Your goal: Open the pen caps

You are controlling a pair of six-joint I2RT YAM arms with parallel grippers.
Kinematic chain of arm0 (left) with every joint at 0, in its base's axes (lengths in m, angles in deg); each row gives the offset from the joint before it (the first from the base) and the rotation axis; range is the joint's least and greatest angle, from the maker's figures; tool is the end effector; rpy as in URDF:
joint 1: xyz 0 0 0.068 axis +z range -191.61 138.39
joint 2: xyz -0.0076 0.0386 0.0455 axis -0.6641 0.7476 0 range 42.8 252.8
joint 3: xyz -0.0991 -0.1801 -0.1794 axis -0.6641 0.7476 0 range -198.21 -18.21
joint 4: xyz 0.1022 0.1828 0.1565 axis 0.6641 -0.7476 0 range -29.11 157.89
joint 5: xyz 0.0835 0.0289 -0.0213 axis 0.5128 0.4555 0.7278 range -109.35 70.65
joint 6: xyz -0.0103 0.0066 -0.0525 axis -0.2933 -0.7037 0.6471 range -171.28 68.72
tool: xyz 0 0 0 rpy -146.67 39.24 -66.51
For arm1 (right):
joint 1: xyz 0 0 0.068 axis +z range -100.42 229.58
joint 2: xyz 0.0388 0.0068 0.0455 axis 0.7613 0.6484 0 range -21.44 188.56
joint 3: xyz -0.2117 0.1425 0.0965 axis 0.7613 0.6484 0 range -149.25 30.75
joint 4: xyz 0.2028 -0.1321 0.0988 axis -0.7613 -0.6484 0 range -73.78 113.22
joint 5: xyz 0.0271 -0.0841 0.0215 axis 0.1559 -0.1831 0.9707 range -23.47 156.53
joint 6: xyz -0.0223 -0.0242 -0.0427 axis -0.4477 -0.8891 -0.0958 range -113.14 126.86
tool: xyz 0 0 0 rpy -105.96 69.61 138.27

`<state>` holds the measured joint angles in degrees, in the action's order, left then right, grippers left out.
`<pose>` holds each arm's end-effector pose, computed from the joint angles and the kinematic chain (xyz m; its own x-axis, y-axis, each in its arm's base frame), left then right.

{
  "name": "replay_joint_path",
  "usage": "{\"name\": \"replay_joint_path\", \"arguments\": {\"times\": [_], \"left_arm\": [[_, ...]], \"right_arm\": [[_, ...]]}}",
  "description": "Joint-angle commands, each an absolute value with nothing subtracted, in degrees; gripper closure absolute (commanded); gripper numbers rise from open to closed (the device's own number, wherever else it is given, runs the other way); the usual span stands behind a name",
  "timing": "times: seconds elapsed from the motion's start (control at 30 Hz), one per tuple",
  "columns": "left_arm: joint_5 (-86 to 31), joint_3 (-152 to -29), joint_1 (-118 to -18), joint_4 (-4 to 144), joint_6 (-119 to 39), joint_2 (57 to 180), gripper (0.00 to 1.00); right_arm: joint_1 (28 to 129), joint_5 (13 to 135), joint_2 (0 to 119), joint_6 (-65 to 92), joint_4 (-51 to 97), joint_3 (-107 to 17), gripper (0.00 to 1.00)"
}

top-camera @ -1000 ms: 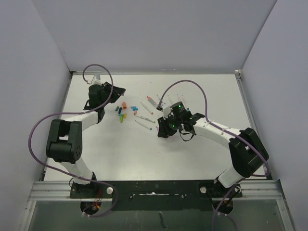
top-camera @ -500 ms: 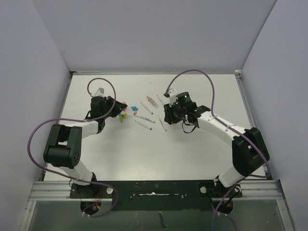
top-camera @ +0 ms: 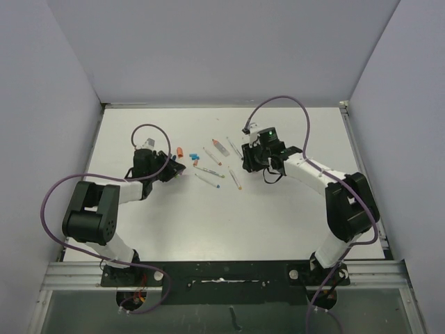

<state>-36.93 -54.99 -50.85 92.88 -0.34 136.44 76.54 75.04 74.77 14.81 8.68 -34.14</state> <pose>0.3067 -0.0608 0.1476 -0.6438 -0.6452 -0.4114 -0.1487 0.6329 -0.7598 0.3230 0.1702 0.2214 -0.7082 -0.2068 -0.6750 -0.4466 0.8717 0.2015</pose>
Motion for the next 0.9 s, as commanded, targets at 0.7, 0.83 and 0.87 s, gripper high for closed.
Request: {"name": "replay_joint_path", "arguments": {"times": [0.7, 0.83, 0.87], "left_arm": [[-38.88, -54.82, -51.28, 95.29, -2.06, 141.11, 0.75], [-38.82, -54.86, -51.12, 94.12, -2.06, 140.11, 0.63], [-38.78, -54.89, -51.11, 93.82, -2.06, 139.72, 0.61]], "right_arm": [[74.18, 78.31, 80.62, 15.32, 15.03, -35.85, 1.0], [74.17, 79.03, 81.42, 15.53, 15.31, -35.79, 1.0], [74.19, 79.13, 81.66, 15.55, 15.32, -35.71, 1.0]]}}
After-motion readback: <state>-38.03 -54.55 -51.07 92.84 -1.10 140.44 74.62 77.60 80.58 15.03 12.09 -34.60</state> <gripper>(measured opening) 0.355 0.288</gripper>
